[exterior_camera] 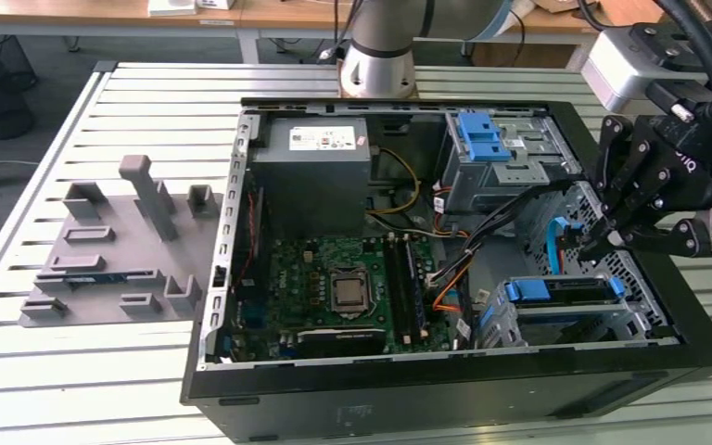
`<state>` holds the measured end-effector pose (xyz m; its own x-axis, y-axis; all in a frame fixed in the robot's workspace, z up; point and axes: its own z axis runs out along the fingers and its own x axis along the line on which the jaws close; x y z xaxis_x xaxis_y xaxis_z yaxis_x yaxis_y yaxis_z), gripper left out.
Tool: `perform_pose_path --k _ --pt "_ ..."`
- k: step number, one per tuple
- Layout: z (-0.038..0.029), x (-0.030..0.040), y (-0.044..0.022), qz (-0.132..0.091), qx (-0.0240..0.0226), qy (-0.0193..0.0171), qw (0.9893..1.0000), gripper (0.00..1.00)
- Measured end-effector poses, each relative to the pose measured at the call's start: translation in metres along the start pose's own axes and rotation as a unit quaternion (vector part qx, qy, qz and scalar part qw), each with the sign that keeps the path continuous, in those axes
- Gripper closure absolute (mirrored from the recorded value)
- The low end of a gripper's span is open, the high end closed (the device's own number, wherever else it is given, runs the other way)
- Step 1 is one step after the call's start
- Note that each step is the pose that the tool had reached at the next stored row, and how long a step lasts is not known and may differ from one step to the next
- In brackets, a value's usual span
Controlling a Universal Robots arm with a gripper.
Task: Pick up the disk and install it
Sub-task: 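Insert the first disk wire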
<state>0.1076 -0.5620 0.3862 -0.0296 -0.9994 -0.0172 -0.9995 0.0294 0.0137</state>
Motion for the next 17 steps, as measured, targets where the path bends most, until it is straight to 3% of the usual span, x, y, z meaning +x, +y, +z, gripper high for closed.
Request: perform_pose_path --k 5,10,15,17 --pt "0.0019 -0.0016 -0.0065 0.0 0.0 0.0 1.0 0.89" --pt "0.0031 -0.0016 -0.0068 0.0 0.0001 -0.0001 1.0 0.89" --pt "0.007 -0.0033 -0.0112 0.0 0.0001 0.0001 1.0 0.89" --pt "0.0094 -0.0044 -0.0113 0.0 0.0007 0.0 1.0 0.83"
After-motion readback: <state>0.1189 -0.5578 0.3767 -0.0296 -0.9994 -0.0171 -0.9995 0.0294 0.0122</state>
